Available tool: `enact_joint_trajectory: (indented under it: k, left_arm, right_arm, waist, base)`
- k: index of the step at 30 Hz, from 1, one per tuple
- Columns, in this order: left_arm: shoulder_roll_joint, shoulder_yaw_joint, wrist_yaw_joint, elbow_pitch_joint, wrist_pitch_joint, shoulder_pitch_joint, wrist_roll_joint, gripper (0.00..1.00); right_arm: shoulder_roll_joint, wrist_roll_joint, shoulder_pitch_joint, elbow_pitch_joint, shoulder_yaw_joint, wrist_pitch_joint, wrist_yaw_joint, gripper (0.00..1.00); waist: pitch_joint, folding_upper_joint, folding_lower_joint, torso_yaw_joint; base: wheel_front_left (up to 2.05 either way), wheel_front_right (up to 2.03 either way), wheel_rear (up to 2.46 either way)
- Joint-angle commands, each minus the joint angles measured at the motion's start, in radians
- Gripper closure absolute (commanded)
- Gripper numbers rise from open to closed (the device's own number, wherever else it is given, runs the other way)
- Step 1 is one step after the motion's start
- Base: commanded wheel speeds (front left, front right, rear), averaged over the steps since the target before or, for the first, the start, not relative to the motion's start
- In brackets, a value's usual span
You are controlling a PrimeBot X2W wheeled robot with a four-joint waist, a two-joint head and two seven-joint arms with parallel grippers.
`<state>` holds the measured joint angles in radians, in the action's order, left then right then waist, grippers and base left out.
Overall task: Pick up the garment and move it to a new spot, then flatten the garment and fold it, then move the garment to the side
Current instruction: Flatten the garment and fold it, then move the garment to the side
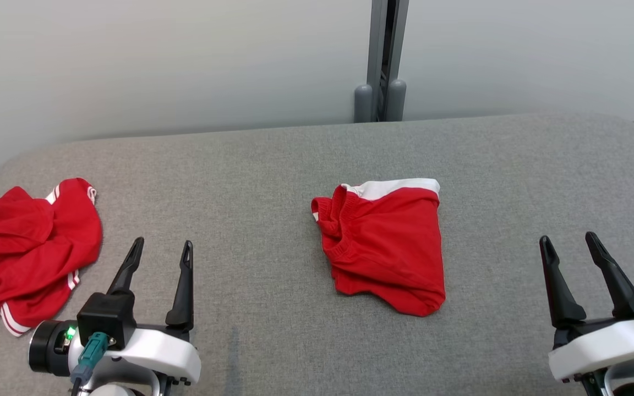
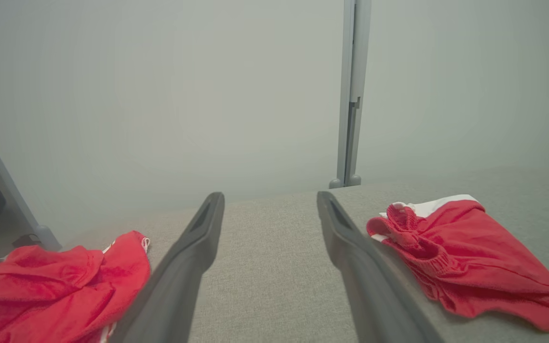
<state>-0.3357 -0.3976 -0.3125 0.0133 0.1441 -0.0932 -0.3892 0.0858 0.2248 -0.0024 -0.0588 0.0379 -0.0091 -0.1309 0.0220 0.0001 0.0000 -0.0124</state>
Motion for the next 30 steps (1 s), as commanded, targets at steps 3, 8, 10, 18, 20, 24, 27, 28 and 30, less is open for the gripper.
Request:
enact_joint_trajectory:
  k: [3, 8, 10, 18, 20, 24, 27, 28, 30]
  left_arm:
    - [-0.012, 0.008, -0.008, -0.003, -0.001, 0.019, -0.01, 0.0]
    - [-0.02, 0.009, -0.013, -0.014, -0.006, 0.028, -0.012, 0.0]
    - [-0.021, 0.01, -0.017, -0.017, -0.007, 0.032, -0.013, 0.0]
    - [-0.024, 0.01, -0.021, -0.023, -0.005, 0.037, -0.016, 0.0]
    - [-0.025, 0.01, -0.022, -0.023, -0.004, 0.036, -0.017, 0.0]
    - [-0.024, 0.008, -0.022, -0.02, -0.004, 0.032, -0.021, 0.0]
    - [-0.023, 0.006, -0.021, -0.018, -0.005, 0.029, -0.024, 0.0]
    - [-0.023, 0.005, -0.021, -0.018, -0.004, 0.027, -0.023, 0.0]
    - [-0.022, 0.004, -0.021, -0.019, -0.002, 0.019, -0.023, 0.0]
  right_arm:
    - [-0.001, -0.01, 0.024, -0.014, 0.014, 0.008, 0.0, 0.0]
    - [-0.005, -0.009, 0.039, -0.025, 0.021, 0.018, 0.0, 0.0]
    - [-0.006, -0.008, 0.042, -0.03, 0.022, 0.02, 0.0, 0.0]
    - [-0.012, -0.015, 0.047, -0.035, 0.027, 0.034, 0.0, 0.0]
    - [-0.013, -0.017, 0.047, -0.034, 0.028, 0.039, 0.0, 0.0]
    - [-0.015, -0.015, 0.045, -0.031, 0.031, 0.042, 0.0, 0.0]
    - [-0.016, -0.016, 0.043, -0.029, 0.033, 0.043, 0.0, 0.0]
    - [-0.016, -0.015, 0.042, -0.03, 0.034, 0.044, 0.0, 0.0]
    - [-0.017, -0.013, 0.038, -0.03, 0.036, 0.044, 0.0, 0.0]
  waist:
    - [-0.018, -0.0001, 0.0, 0.005]
    - [-0.024, -0.0001, 0.0, 0.007]
    - [-0.025, -0.0001, 0.0, 0.008]
    - [-0.025, -0.0001, 0.0, 0.012]
    - [-0.025, -0.0001, 0.0, 0.013]
    - [-0.024, -0.0001, 0.0, 0.016]
    - [-0.023, -0.0001, 0.0, 0.019]
    - [-0.021, -0.0001, 0.0, 0.021]
    - [-0.017, -0.0001, 0.0, 0.027]
  base:
    - [0.0, 0.0, 0.0]
    - [0.0, 0.0, 0.0]
    - [0.0, 0.0, 0.0]
    - [0.0, 0.0, 0.0]
    - [0.0, 0.0, 0.0]
    - [0.0, 0.0, 0.0]
    - [0.0, 0.0, 0.0]
    - [0.0, 0.0, 0.0]
    - [0.0, 0.0, 0.0]
